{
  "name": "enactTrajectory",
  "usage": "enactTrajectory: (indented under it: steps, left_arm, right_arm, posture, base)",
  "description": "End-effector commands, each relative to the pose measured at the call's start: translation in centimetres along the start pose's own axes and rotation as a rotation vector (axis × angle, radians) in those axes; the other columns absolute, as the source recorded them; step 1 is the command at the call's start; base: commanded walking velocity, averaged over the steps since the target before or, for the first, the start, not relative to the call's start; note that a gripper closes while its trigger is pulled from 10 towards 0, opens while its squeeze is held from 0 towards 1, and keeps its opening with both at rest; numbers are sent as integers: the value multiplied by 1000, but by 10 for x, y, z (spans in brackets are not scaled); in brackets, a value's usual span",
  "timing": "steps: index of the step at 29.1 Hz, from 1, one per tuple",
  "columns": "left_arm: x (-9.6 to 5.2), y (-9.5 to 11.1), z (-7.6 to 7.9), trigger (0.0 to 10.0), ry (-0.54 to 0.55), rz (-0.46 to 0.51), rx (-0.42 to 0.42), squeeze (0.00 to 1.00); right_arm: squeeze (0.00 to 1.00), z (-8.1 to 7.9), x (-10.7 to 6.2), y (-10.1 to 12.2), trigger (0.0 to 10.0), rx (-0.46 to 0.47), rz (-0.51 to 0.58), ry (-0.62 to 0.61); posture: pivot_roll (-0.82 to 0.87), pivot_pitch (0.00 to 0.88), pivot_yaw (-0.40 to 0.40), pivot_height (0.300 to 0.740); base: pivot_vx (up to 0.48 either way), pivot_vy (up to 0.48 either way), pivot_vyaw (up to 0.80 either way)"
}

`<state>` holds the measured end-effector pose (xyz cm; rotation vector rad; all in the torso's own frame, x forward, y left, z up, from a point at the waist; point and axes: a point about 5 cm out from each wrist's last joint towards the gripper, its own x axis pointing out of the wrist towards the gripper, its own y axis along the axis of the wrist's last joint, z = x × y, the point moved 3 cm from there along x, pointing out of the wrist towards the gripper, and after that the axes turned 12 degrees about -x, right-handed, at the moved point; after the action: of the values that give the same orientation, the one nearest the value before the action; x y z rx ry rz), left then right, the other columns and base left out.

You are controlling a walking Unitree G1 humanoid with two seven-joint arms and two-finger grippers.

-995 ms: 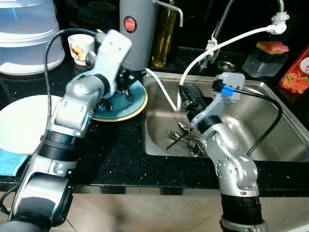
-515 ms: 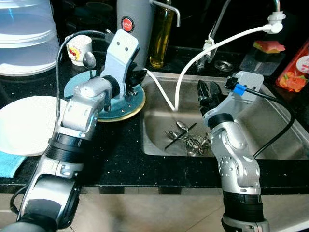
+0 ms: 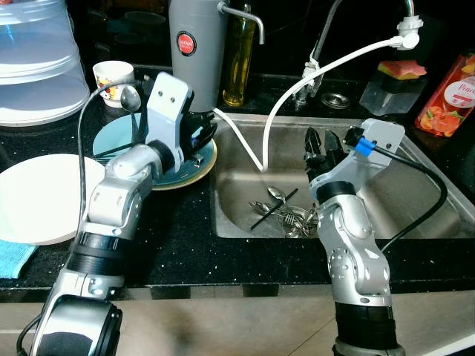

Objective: Kitchen organization

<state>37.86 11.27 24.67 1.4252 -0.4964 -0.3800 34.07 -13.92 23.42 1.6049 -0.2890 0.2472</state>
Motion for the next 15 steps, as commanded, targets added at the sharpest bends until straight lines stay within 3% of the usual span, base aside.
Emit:
enactTrajectory:
  steps: [1,15]
  left_arm:
    - [-1,1,4,10000,-7,33,-12,0]
    - [-7,9,2,10000,21,95,0,0]
  right_arm:
    - [0,3,-1,-4,10000,-6,-8,-21]
    - [0,3,-1,-6,10000,-27,-5,-26]
  posture:
    - [209,0,-31,740]
    - [221,0,-41,740]
  base:
    - [0,0,0]
    - [0,0,0]
